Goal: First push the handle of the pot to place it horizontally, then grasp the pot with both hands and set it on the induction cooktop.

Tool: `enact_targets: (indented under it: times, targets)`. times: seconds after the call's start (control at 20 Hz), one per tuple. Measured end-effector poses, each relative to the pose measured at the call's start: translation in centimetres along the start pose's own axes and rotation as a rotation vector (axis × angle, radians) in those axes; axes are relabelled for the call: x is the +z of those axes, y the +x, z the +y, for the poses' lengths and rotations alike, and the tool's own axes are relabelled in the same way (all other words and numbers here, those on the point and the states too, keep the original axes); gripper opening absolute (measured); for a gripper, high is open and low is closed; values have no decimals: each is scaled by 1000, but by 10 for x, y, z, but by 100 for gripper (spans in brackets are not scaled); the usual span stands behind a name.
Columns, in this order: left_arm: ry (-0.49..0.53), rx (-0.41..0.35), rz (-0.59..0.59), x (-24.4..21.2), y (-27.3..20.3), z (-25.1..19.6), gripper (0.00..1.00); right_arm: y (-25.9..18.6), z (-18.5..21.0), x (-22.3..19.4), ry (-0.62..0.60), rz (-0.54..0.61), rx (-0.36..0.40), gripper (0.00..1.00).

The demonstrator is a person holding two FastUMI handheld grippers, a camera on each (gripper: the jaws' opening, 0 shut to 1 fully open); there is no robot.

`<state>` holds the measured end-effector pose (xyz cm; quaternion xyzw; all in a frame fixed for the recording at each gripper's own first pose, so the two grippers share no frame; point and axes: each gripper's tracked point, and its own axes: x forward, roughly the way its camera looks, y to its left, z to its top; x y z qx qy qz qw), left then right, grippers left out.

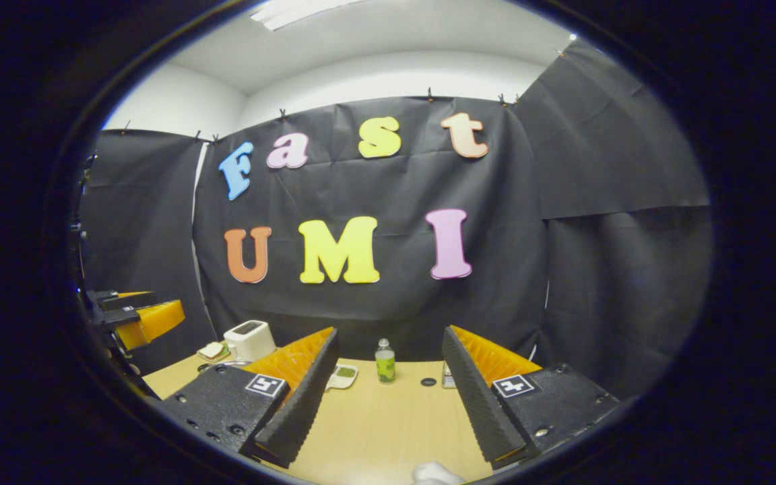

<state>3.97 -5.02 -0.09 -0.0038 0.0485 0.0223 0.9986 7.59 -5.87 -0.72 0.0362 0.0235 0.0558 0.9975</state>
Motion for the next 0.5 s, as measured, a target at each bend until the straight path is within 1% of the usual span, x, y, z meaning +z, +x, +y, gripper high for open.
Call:
enact_targets:
  times: [0.25, 0.5]
  targets:
    - [22, 9, -44, 8, -14, -23, 96, -22, -37, 2, 21, -12, -41, 96]
    - [14, 1, -49, 11, -21, -37, 96, -32, -49, 5, 23, -21, -46, 96]
